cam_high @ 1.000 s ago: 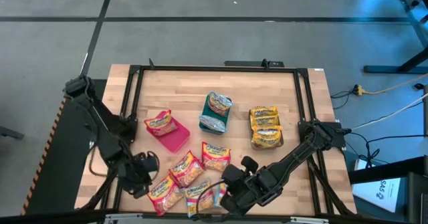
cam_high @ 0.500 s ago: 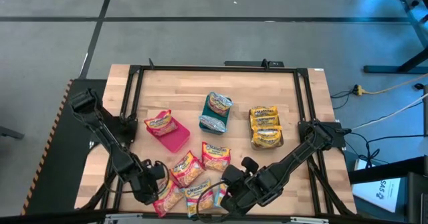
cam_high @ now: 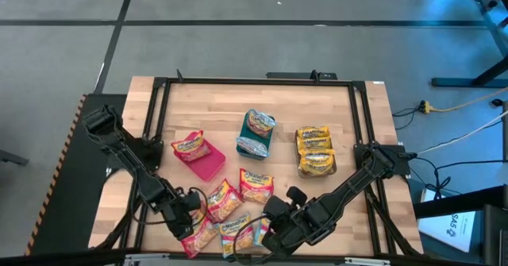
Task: Sort Maruchan noodles
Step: Put the red noodle pack into the red bin
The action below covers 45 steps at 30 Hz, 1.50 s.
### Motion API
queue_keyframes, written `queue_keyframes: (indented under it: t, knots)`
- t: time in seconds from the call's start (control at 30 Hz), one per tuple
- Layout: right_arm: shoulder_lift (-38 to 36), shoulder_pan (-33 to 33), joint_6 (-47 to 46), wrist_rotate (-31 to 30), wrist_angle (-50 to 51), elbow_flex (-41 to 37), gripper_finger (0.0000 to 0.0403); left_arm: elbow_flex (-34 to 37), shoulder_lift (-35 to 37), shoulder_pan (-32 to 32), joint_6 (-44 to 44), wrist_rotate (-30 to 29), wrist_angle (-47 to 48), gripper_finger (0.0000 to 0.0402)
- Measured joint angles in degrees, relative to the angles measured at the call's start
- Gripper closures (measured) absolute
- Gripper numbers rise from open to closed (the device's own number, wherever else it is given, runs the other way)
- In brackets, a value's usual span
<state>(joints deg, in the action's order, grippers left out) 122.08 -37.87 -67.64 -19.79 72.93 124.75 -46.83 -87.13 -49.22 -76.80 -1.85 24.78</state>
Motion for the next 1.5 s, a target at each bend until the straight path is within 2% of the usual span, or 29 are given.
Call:
queue_keyframes:
  t: [0.13, 0.4, 0.63, 0.9, 1.23, 1.5]
  knots:
    - [0.0, 0.0, 0.0, 0.0, 0.0, 0.0, 0.0336, 0.0, 0.0, 0.9, 0.7, 0.2, 0.2, 0.029]
    - [0.0, 0.0, 0.0, 0.0, 0.0, 0.0, 0.0336, 0.0, 0.0, 2.0, 3.9, 2.9, 0.4, 0.0394]
    - [0.0, 0.0, 0.0, 0.0, 0.0, 0.0, 0.0336, 0.0, 1.0, 2.0, 4.4, 3.0, 4.3, 0.0401]
    - [0.0, 0.0, 0.0, -1.4, 0.0, 0.0, 0.0336, 0.0, 9.2, 2.2, 6.5, 0.8, 9.8, 0.0401]
    - [0.0, 0.0, 0.4, -3.7, -2.5, 0.0, 0.0336, 0.0, 23.6, 2.7, 7.1, -10.2, 13.5, 0.0401]
    - [0.0, 0.0, 0.4, -4.2, -2.9, 0.0, 0.0336, 0.0, 33.5, 6.4, 12.9, -19.3, 15.2, 0.0401]
